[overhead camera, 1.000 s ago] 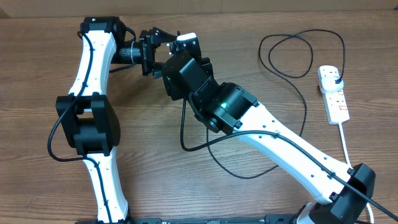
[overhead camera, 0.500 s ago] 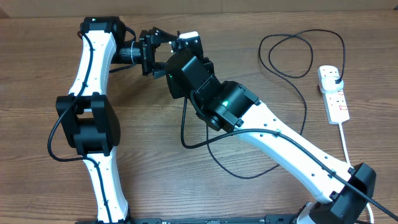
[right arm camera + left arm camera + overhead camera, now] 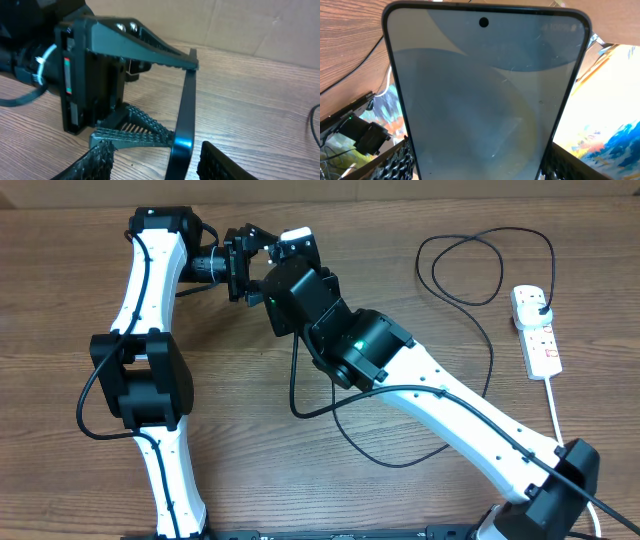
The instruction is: Plug charger to phone and switch on socket
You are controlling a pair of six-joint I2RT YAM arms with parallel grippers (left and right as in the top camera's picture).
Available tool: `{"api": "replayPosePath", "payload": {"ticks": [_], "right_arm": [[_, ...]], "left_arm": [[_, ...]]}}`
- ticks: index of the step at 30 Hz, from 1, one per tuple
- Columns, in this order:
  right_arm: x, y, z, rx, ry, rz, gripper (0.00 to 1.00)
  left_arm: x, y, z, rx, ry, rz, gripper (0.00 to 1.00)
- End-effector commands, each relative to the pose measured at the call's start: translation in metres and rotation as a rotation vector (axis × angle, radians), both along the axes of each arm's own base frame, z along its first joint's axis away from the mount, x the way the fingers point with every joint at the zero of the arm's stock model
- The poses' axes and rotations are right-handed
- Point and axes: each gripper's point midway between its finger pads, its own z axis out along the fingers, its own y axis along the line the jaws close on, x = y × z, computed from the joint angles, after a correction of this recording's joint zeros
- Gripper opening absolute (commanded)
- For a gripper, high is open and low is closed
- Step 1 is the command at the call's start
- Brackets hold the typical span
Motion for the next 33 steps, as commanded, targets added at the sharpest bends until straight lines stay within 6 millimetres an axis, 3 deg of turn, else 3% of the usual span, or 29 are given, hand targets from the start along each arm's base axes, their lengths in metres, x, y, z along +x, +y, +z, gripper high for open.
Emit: {"api": "replayPosePath", "payload": {"ticks": [1,33], "right_arm": [[0.0056,0.004,0.0098,0.031,-0.019,-0.005,0.55],[0.0049,0.0031,0.0083,0.036,-0.009,-0.015,0.29]], "left_arm": [[0.0024,-0.0034,0.0166,-0.06,-0.045,0.005,0.56],[0.0027,-0.0034,0.0167,-0.06,-0.049,0.005,0.57]]}}
